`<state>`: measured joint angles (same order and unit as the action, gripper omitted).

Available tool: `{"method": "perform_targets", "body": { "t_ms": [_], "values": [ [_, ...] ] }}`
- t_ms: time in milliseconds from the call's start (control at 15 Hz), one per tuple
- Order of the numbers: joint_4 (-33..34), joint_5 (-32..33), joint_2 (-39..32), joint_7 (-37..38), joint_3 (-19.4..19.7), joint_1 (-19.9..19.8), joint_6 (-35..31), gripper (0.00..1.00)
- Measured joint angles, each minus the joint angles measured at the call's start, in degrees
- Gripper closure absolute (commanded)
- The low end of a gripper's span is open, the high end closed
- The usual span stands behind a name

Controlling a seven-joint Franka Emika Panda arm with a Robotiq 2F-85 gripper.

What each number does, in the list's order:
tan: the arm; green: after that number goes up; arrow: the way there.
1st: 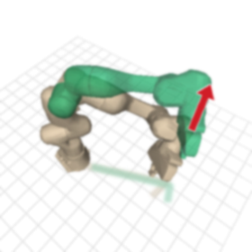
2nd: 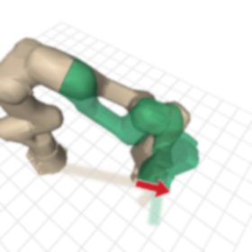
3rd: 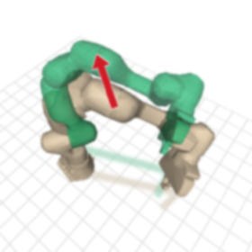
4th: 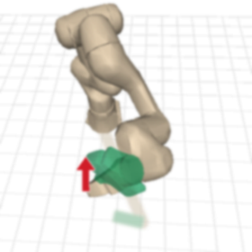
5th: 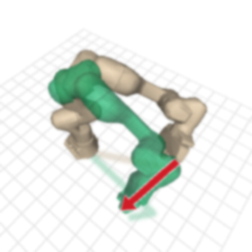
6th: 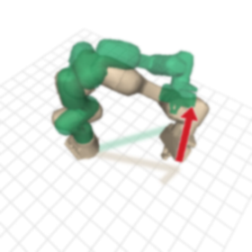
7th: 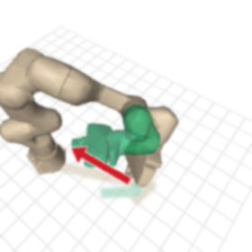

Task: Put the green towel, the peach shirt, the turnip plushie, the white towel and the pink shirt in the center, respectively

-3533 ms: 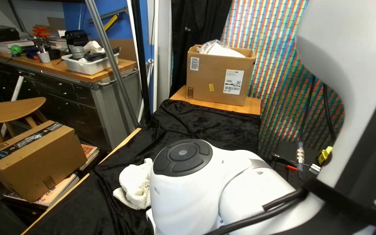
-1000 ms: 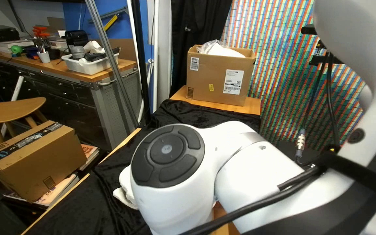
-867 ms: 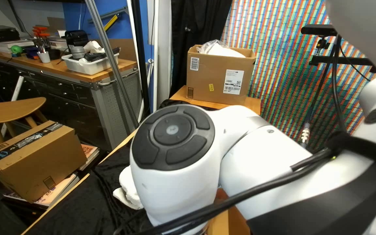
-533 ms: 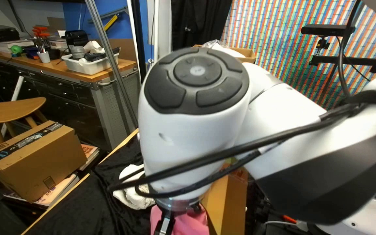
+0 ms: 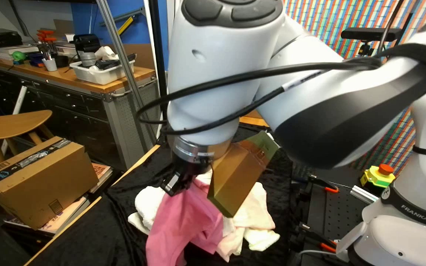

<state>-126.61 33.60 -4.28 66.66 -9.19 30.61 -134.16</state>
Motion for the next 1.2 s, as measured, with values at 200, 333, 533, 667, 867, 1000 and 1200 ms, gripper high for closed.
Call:
{"method": "perform_targets", "body": {
  "t_ms": [200, 333, 533, 667, 867, 1000, 1200],
  "values": [
    [-1.04, 0.04, 1.58, 3.61, -0.76, -4.18, 0.05, 0.89],
    [-1.95, 0.07, 2.20, 5.82, -1.06, -6.58, 0.33, 0.89],
    [-3.57, 0.15, 2.05, 8.74, -1.18, -9.42, 0.98, 0.88],
    [-4.87, 0.15, 1.31, 9.87, -1.19, -10.85, 1.00, 0.88],
    [-6.43, -0.15, -1.17, 11.09, -1.19, -11.99, 1.00, 0.88],
    [-6.78, -0.37, -3.16, 11.78, -1.20, -12.09, 0.99, 0.88],
    [-6.77, -0.86, -5.44, 12.36, -1.30, -12.00, 0.99, 0.88]
  ]
}}
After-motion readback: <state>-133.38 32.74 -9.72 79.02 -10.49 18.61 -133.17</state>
